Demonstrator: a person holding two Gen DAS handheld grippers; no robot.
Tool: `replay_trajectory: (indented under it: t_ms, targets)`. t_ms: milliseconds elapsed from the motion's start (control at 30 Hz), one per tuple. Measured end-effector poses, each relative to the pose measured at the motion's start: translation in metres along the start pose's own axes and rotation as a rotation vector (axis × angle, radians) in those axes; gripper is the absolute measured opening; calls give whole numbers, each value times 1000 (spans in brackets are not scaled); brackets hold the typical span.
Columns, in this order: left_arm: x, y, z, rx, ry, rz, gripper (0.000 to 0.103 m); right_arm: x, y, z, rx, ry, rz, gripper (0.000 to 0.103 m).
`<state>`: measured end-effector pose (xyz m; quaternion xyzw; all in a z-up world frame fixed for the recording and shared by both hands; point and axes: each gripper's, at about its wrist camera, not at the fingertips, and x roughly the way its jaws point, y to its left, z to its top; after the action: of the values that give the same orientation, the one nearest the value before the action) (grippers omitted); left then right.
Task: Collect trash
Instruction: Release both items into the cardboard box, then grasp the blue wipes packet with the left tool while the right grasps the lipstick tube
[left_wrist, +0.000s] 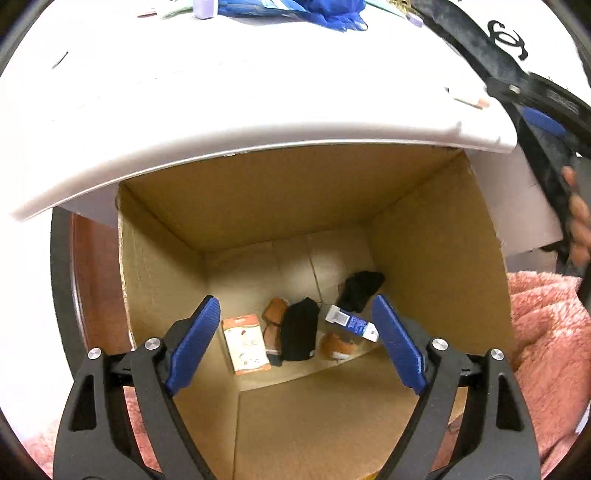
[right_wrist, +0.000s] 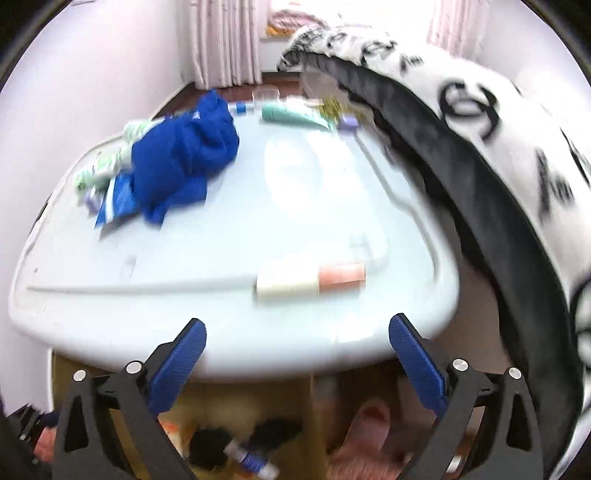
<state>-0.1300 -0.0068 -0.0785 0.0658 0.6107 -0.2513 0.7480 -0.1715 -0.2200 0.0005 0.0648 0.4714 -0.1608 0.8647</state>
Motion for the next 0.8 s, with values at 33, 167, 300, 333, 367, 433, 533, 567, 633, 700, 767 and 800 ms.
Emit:
replay_trajectory:
  t_ms: [33,167,300,333,367,433,533,567,633,700,767,800]
  targets:
    - [0,2,1,-15,3,-13,82,10,-3,8,-26,0,-21,98]
    - [-1,7,4,-49,5,-39,82,33,-3,23,-94,-2,-53,97]
    - [-2,6,6,-45,-16,-53,82,57,-13,26,-52,66,20,92]
    - [-4,5,6,-40,-22,-59,82,62,-17,25,-53,85,26,87]
    - [-4,5,6,-36,-25,-62,82,64,-16,22,-55,95,39,83]
    - [-4,3,7,-24,-29,-59,82,65,-19,21,-32,101,86,83]
    - [-5,2,7,-23,-40,-64,82,57,-16,18,-42,93,88,82]
    - [-7,3,7,-23,-47,-65,82,52,-16,18,-41,82,98,82]
    - [-17,5,10,-35,-81,-79,82,34,-13,16,-39,52,123,82]
    - [-27,9,19,-61,-121,-99,82,13,-10,15,-44,11,147,82]
    - [-40,12,40,-81,-173,-86,82,-13,-8,8,-55,-31,163,82]
    - [-44,13,54,-90,-192,-65,82,-22,-9,5,-51,-46,173,82]
